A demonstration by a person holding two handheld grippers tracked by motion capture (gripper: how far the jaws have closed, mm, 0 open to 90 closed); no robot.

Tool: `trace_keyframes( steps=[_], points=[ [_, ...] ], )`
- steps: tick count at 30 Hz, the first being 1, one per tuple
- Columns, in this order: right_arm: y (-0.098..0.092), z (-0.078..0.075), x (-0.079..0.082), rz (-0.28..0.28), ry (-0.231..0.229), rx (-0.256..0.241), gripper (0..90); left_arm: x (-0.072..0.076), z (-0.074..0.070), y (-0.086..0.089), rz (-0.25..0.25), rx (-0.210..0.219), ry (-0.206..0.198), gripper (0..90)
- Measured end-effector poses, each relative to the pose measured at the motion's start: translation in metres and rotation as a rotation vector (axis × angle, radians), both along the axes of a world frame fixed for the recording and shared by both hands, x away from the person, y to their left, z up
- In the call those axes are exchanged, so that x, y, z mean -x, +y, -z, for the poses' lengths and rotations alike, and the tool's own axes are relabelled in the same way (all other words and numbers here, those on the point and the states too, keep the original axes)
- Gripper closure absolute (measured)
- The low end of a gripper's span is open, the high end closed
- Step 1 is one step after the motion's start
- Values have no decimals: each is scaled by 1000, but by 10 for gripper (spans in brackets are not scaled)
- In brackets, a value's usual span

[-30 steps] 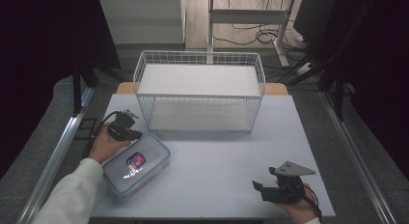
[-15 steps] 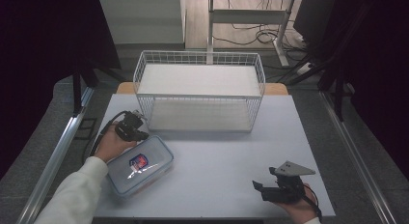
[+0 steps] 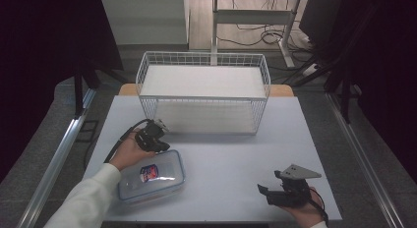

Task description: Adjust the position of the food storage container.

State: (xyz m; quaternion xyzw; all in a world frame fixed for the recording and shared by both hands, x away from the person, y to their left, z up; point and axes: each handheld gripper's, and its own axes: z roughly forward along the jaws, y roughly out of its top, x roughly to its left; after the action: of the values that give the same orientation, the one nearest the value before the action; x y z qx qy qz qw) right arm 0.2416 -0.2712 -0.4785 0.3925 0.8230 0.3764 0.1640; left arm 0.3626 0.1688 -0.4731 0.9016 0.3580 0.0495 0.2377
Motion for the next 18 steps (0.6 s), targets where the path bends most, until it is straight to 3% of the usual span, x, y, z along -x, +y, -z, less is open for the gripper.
trace_keyframes(
  steps=[3,6,7,9,10,11,17,18],
  points=[
    [0,0,0,-1,-2,3,207,1,-2,4,-15,9,-5,899],
    [-1,-1,0,1,-3,2,207,7,-11,24,-92,47,-27,899],
    [-1,-1,0,1,-3,2,207,7,-11,24,-92,47,-27,899],
    [-1,-1,1,1,-5,1,207,20,-20,47,-162,111,-48,899],
    [-1,-1,1,1,-5,1,207,20,-20,47,-162,111,-48,899],
    [-1,-1,1,1,-5,2,207,31,-25,64,-217,144,-51,899],
    [0,-2,1,9,-8,3,205,73,-26,108,-353,214,-98,898],
    [0,-1,1,8,-8,4,205,73,-26,108,-353,214,-98,898]
  ],
)
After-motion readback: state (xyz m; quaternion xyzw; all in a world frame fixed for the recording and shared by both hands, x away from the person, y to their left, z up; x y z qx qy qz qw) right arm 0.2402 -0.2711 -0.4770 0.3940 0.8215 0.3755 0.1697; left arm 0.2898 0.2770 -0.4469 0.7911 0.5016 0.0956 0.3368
